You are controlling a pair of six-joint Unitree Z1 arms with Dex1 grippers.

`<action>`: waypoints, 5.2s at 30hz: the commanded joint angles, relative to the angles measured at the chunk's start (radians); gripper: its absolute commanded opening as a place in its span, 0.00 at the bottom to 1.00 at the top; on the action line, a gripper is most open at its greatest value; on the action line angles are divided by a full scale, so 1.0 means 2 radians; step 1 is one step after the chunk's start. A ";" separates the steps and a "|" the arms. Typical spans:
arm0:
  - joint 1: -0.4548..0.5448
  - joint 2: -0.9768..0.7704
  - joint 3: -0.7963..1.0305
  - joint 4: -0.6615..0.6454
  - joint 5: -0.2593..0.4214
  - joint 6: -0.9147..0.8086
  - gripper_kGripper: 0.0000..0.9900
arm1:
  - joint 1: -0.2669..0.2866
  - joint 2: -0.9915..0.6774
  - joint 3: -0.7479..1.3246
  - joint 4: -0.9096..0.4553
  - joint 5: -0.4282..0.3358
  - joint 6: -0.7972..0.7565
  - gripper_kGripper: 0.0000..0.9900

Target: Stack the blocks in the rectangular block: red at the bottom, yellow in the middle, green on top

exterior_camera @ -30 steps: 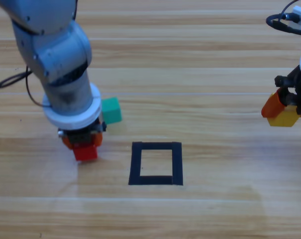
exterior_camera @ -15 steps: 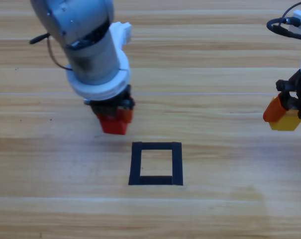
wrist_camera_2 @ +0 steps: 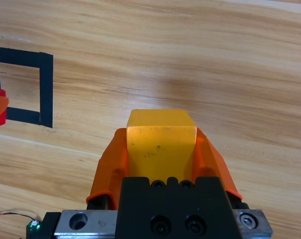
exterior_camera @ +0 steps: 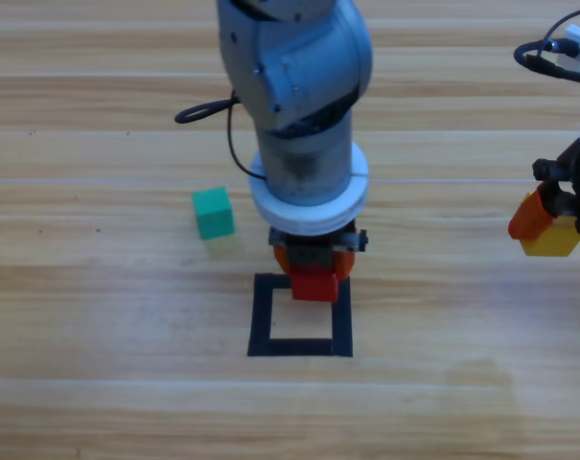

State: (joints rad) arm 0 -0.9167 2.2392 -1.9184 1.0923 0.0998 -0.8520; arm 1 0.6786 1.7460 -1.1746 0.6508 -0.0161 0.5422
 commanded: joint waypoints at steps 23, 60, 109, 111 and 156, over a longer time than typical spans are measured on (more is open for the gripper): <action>-0.007 0.055 0.029 -0.005 0.008 -0.082 0.13 | 0.023 0.024 0.014 0.001 0.001 -0.015 0.16; -0.006 0.062 0.048 -0.048 0.015 -0.060 0.13 | 0.023 0.034 0.014 -0.003 -0.001 -0.014 0.16; 0.019 -0.152 -0.070 0.038 0.104 -0.026 1.00 | 0.083 0.015 -0.055 0.067 -0.030 0.051 0.16; 0.042 -0.200 -0.041 0.038 0.122 -0.007 1.00 | 0.099 0.031 -0.078 0.084 -0.035 0.076 0.16; 0.265 -0.589 0.583 -0.384 -0.057 0.254 1.00 | 0.211 0.311 -0.352 0.161 -0.096 0.229 0.17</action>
State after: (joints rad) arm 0 -0.4071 1.0465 -0.7654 0.3182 -0.0241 -0.3386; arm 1 1.0838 2.2929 -1.8662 0.9631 -0.1908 0.9977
